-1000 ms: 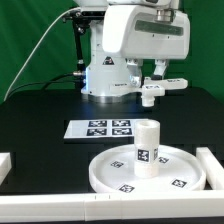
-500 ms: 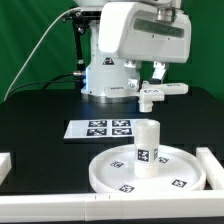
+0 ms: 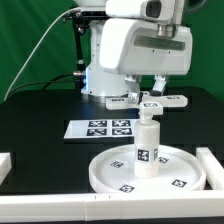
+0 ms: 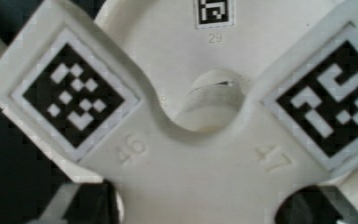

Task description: Assemble round table

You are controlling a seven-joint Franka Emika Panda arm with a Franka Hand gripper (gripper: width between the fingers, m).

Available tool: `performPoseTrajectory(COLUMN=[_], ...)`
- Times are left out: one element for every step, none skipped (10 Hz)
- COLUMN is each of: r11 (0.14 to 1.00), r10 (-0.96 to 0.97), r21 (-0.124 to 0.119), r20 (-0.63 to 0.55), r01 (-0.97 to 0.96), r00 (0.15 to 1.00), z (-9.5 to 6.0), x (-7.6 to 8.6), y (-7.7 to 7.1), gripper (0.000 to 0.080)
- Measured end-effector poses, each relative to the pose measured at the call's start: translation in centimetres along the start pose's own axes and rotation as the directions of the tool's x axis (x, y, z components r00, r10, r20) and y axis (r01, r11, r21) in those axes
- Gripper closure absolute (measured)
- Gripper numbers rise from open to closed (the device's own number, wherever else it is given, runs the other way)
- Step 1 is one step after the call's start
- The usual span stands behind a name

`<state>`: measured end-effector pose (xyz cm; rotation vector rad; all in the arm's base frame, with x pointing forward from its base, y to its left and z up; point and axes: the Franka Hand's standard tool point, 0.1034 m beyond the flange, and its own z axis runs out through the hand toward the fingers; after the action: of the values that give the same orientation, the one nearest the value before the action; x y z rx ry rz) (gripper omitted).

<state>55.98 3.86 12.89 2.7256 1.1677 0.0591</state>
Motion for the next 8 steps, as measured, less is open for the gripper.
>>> performPoseTrajectory(r11=[1.0,1.0,1.0,0.999,0.998,0.998,0.998,0.998], r10=[0.01,0.015,0.03,0.047,0.058,0.06,0.06,0.06], r21=[0.003,0.007,0.008,0.008,0.008,0.007,0.007,0.007], r20=[0.008,0.015,0.018,0.019,0.019,0.019,0.019,0.019], r01=[-0.01,-0.016,-0.03,-0.047,-0.058,-0.06,-0.06,-0.06], r00=[1.0,1.0,0.999,0.999,0.998,0.998,0.998,0.998], z=[0.46,1.07,1.4,1.44,1.44,1.43,1.43,1.43], x=[-0.06,-0.06,-0.01,-0.02,-0.01,-0.03,-0.03,-0.03], y=[-0.26,-0.65,-0.9,-0.9,-0.91,-0.88,-0.87,-0.87], gripper=[0.0364,0.0364,0.0364,0.0364,0.0364,0.0364,0.0364,0.0364])
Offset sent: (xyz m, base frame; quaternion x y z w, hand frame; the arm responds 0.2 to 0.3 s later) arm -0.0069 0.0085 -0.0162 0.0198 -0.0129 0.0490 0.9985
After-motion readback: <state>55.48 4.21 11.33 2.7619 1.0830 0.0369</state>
